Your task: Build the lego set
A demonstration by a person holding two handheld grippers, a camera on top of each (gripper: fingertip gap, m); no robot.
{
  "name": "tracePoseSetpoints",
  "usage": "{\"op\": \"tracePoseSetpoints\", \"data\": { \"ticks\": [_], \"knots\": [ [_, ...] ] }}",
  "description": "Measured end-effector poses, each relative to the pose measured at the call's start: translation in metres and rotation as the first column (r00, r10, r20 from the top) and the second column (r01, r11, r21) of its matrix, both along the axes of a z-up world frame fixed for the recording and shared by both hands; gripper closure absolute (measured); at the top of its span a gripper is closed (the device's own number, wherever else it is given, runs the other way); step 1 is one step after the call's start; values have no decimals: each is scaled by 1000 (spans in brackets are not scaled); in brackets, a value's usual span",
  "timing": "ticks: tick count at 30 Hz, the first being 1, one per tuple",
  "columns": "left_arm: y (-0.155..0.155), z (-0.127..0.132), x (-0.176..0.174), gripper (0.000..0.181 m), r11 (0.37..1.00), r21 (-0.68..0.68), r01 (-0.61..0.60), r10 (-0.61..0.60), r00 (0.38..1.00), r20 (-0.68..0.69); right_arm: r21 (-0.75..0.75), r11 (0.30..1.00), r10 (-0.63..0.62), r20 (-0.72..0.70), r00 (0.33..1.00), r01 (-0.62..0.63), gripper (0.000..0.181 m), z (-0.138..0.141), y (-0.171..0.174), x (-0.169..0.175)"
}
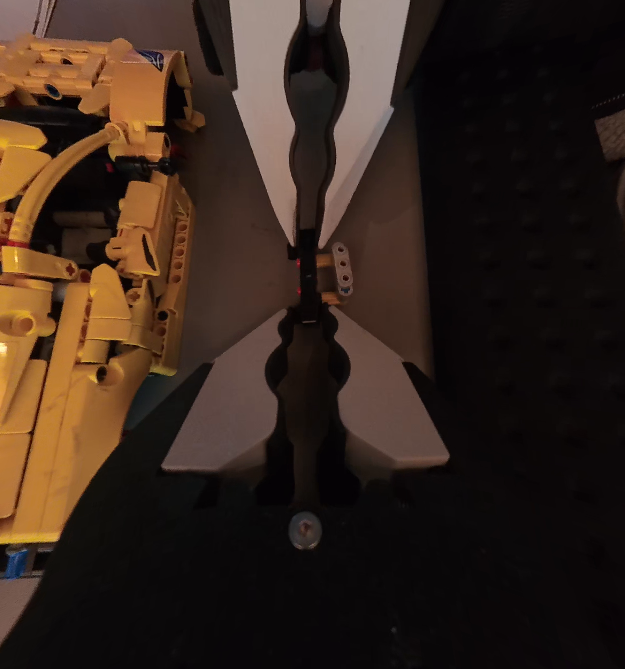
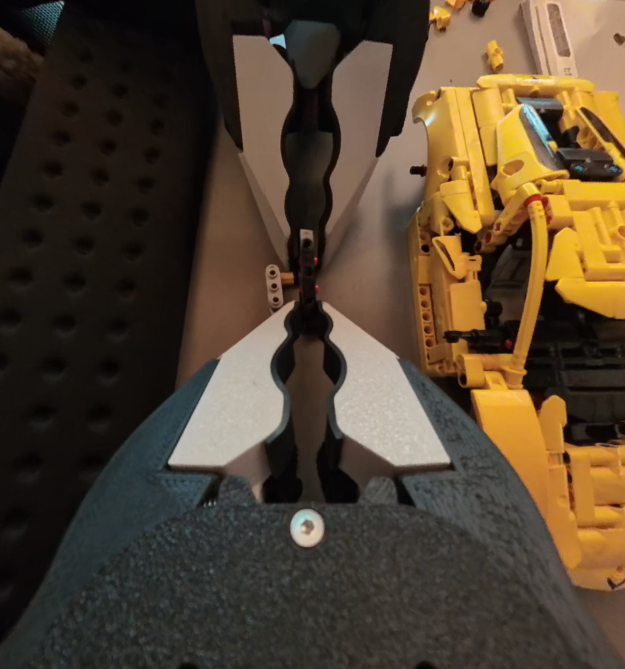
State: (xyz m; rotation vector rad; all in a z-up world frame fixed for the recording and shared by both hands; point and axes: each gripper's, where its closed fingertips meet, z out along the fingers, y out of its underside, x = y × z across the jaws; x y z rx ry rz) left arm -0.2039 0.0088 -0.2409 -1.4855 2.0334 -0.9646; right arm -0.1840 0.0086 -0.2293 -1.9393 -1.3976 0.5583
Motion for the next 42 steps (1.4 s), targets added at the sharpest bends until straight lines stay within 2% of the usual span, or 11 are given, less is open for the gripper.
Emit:
{"op": "tracePoseSetpoints", "data": {
  "ticks": [13, 16, 20, 23, 25, 28, 37, 42],
  "knots": [
    [3, 0, 0, 166, 1000, -1, -16, 16, 1000, 2, 77, 997, 23, 75, 997, -29, 175, -1, 3, 3],
    [3, 0, 0, 166, 1000, -7, -17, 17, 1000, 2, 102, 993, 36, 142, 989, -51, 174, -1, 3, 3],
    [7, 0, -1, 165, 999, -26, -45, 45, 999, -7, 80, 994, 52, 209, 977, -70, 174, -2, 7, 4],
    [9, 10, -2, 158, 994, -84, -71, 74, 997, 25, 49, 995, 73, 224, 972, -86, 175, -2, 7, 3],
    [8, 14, -2, 159, 992, -101, -69, 73, 997, 38, 36, 995, 78, 232, 970, -89, 175, -3, 7, 4],
    [5, 13, -2, 173, 996, -82, -45, 48, 998, 41, 20, 997, 70, 232, 970, -76, 175, -3, 7, 4],
    [8, 6, -4, 174, 999, -1, -41, 41, 999, 14, 1, 998, 65, 242, 968, -67, 175, -4, 7, 2],
    [7, 6, -5, 174, 999, -6, -35, 35, 999, 8, -10, 998, 68, 225, 972, -68, 175, -6, 7, 1]
  ]
}}
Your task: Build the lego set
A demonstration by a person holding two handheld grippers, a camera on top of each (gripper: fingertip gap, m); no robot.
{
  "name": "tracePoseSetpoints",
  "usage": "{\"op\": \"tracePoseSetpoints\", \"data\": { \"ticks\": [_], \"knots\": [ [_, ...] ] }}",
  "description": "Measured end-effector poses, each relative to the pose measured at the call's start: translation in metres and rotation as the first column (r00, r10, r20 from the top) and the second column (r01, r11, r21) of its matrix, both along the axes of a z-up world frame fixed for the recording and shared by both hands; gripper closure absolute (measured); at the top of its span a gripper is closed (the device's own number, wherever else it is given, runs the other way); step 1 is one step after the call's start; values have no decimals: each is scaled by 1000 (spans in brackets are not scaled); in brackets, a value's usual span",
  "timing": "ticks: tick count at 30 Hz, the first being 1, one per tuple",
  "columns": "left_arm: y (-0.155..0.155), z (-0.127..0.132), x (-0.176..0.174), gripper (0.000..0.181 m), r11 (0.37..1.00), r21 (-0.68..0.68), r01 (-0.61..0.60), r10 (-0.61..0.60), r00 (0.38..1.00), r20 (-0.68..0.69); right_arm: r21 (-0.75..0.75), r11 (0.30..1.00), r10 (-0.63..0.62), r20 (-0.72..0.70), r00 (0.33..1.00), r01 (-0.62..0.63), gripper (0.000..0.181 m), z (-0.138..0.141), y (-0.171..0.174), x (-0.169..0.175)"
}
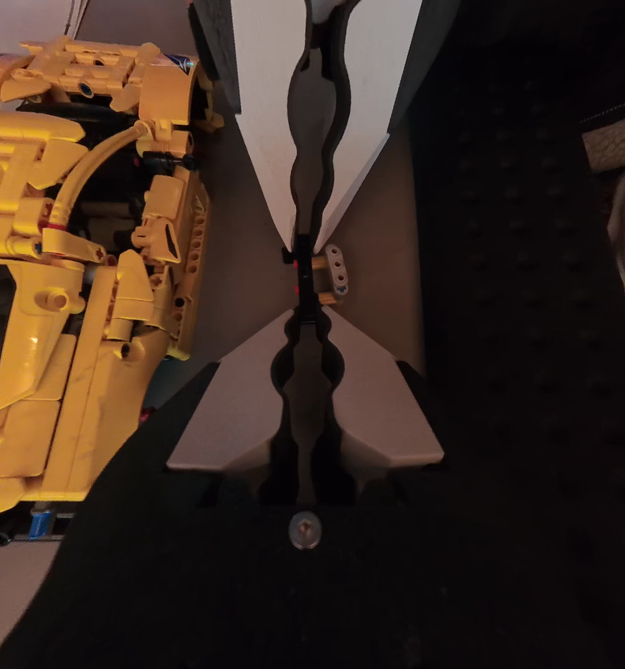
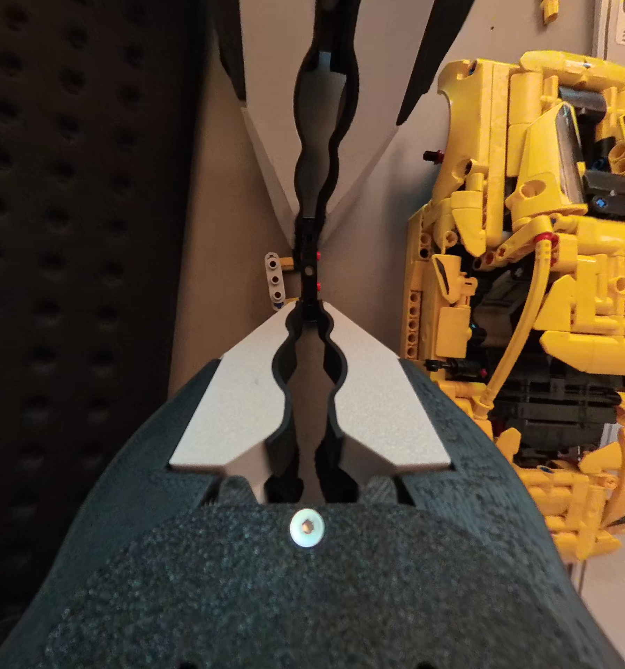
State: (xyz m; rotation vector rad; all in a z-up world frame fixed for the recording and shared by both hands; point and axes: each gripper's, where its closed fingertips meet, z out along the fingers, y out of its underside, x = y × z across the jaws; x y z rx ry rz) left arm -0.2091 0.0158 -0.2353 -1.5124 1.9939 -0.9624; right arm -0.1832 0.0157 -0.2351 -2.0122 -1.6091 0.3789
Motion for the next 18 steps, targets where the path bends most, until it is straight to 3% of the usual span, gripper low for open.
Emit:
{"op": "tracePoseSetpoints", "data": {
  "ticks": [6, 11, 18],
  "knots": [
    [2, 1, 0, 174, 1000, -7, -12, 12, 1000, 3, -15, 1000, -14, -120, 993, 12, 174, 2, 2, -1],
    [1, 1, 0, 174, 1000, 3, -7, 7, 1000, 3, -7, 1000, -21, -182, 983, 20, 143, 0, 1, 6],
    [0, 28, -1, 174, 991, -130, -12, 24, 995, 97, -18, 1000, -7, -268, 964, 2, 150, 6, -2, -3]
  ]
}}
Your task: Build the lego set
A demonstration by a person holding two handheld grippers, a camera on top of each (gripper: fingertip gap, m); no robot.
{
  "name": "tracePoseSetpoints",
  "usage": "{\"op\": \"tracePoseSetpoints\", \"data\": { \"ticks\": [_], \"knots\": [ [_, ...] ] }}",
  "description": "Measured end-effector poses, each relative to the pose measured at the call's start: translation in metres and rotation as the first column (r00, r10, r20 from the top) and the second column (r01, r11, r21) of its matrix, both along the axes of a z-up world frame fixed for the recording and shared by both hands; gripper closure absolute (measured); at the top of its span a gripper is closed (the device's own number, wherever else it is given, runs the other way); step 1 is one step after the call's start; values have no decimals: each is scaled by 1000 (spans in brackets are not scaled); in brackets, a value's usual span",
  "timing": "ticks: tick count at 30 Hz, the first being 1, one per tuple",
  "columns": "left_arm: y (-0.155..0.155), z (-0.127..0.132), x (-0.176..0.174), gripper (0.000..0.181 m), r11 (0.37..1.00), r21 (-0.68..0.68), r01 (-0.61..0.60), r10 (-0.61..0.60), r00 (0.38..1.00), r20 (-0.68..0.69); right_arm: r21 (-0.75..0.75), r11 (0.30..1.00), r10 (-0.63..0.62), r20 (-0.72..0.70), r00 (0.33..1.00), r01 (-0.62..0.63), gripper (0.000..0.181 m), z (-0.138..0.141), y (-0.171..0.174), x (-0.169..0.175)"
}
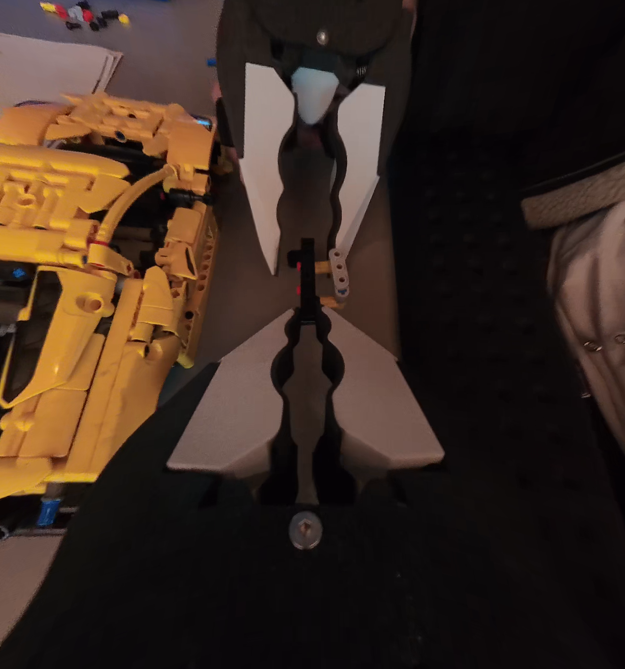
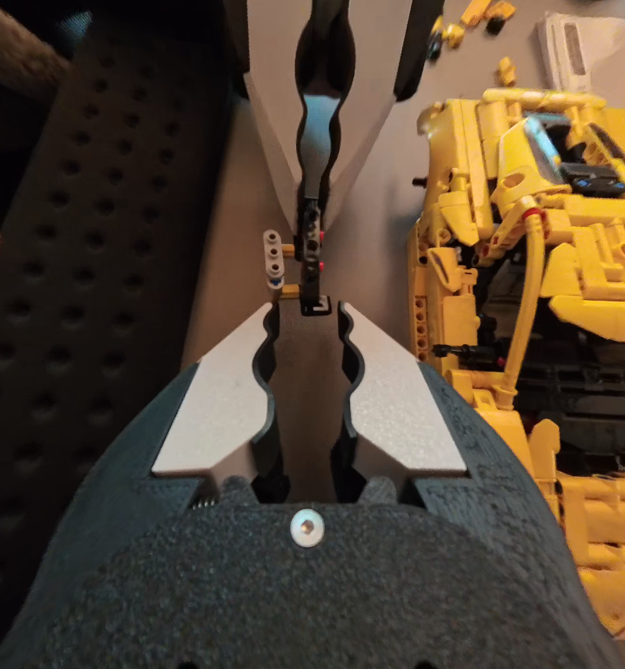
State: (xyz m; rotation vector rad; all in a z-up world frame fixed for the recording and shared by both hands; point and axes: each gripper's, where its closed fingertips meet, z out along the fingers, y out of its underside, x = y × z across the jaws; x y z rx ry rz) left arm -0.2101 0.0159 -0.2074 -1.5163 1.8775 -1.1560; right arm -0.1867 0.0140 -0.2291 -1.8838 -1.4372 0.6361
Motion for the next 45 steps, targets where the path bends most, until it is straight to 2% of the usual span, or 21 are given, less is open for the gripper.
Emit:
{"op": "tracePoseSetpoints", "data": {
  "ticks": [2, 5, 9, 12, 19, 21, 24, 27, 30, 32, 34, 36, 38, 41, 42, 45],
  "knots": [
    [2, 13, 0, 174, 994, -106, -19, 23, 999, 37, 13, 1000, -20, -80, 997, 21, 151, 16, 1, -1],
    [6, 32, -1, 174, 953, -302, -30, 59, 994, 87, 154, 987, -20, -188, 982, 49, 135, 45, 5, -7],
    [5, 52, -5, 174, 845, -535, 18, 62, 989, 131, 361, 929, 5, -234, 972, 82, 145, 72, 7, -12],
    [2, 54, -9, 174, 761, -647, 46, 39, 992, 117, 336, 940, 12, -232, 973, 68, 158, 71, 5, -11],
    [2, 66, -11, 175, 719, -690, 86, 38, 986, 163, 304, 949, -1, -269, 963, 86, 165, 73, 6, -10],
    [1, 69, -12, 175, 709, -698, 98, 33, 985, 172, 309, 948, 10, -256, 967, 72, 176, 72, 3, -12],
    [3, 73, -11, 175, 704, -703, 100, 48, 981, 188, 311, 946, -2, -282, 959, 93, 177, 78, 5, -10],
    [5, 74, -9, 174, 700, -709, 85, 71, 980, 187, 238, 964, -36, -314, 949, 115, 177, 79, 8, -8],
    [7, 76, -9, 174, 683, -726, 84, 78, 979, 187, 315, 939, -33, -320, 947, 139, 176, 84, 12, -7],
    [13, 75, -8, 175, 671, -739, 59, 109, 978, 177, 340, 926, -44, -340, 939, 166, 165, 89, 14, -7],
    [24, 82, -8, 175, 649, -760, 47, 175, 962, 208, 296, 932, -79, -399, 914, 210, 155, 96, 17, -5],
    [43, 94, -6, 174, 633, -774, 14, 292, 921, 256, 198, 927, -194, -471, 861, 318, 138, 105, 31, 0],
    [58, 101, -5, 174, 629, -777, -32, 395, 873, 284, 132, 889, -313, -522, 793, 438, 123, 118, 44, 0],
    [70, 114, -4, 174, 557, -830, -19, 499, 807, 316, 161, 807, -376, -600, 706, 568, 145, 139, 52, -9],
    [72, 118, -3, 174, 519, -855, 2, 523, 790, 319, 205, 764, -388, -612, 689, 612, 151, 143, 55, -11],
    [74, 122, -2, 174, 410, -909, 73, 565, 762, 316, 374, 643, -398, -583, 709, 668, 146, 145, 67, -15]
  ]
}}
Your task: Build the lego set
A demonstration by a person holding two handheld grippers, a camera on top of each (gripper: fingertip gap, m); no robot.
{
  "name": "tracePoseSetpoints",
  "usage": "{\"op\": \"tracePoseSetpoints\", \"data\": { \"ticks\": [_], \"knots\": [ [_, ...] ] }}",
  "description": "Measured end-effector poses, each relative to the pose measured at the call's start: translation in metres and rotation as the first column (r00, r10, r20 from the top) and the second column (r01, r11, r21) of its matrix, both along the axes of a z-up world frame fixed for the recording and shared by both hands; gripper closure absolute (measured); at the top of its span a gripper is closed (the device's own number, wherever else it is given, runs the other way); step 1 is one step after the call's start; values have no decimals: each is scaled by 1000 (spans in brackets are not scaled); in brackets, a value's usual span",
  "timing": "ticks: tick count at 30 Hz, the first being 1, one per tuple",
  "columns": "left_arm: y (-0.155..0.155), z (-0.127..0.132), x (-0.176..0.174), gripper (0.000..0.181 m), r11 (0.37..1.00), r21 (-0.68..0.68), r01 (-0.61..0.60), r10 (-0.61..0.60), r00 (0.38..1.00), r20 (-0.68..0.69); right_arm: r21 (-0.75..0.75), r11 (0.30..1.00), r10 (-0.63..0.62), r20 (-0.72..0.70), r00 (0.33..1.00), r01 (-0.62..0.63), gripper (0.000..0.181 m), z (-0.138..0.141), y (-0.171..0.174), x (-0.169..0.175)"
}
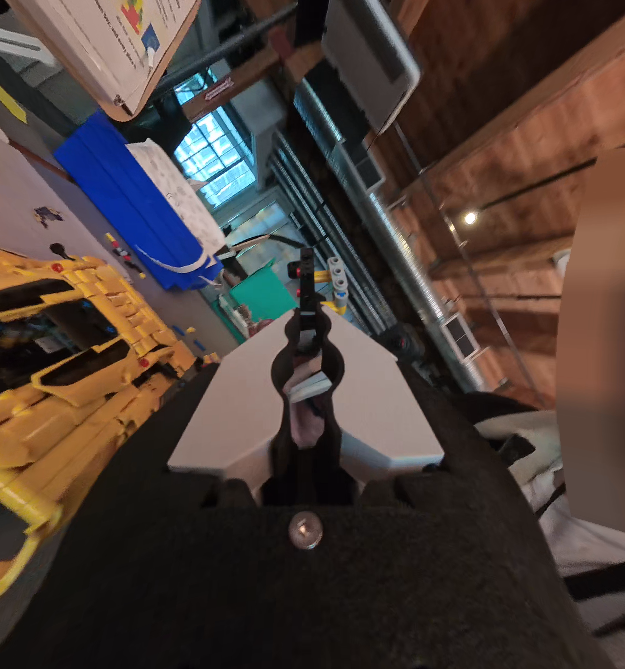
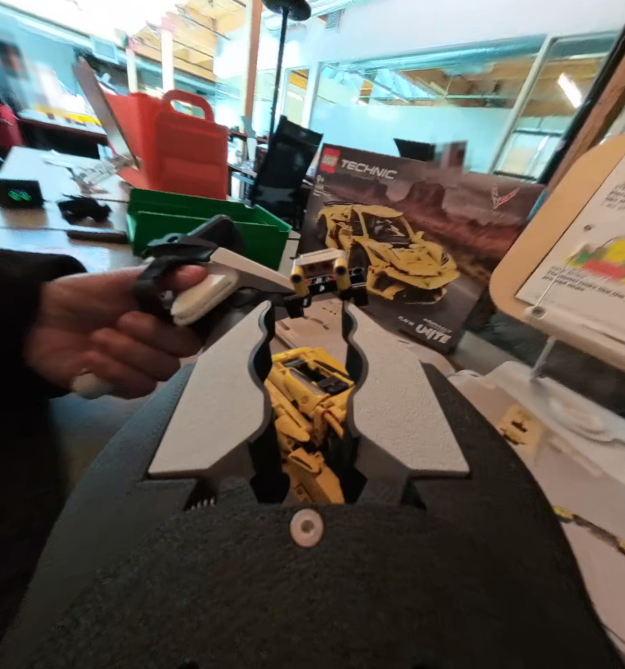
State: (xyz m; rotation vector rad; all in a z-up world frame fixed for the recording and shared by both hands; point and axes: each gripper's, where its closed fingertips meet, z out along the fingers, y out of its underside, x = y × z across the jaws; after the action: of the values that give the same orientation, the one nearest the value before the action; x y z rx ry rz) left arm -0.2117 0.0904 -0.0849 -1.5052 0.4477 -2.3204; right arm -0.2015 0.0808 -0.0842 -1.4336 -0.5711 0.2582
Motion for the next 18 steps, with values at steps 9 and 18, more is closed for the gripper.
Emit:
{"op": "tracePoseSetpoints", "data": {
  "ticks": [9, 18],
  "knots": [
    [-15, 7, 9, 175, 999, -10, 30, -29, 998, 49, 37, 999, 4, 27, 1000, -5, 167, 0, -1, -5],
    [-41, 12, 9, 166, 965, 248, 91, -86, 996, -30, -49, 951, 298, -113, 948, -305, 168, 4, -25, 0]
  ]
}}
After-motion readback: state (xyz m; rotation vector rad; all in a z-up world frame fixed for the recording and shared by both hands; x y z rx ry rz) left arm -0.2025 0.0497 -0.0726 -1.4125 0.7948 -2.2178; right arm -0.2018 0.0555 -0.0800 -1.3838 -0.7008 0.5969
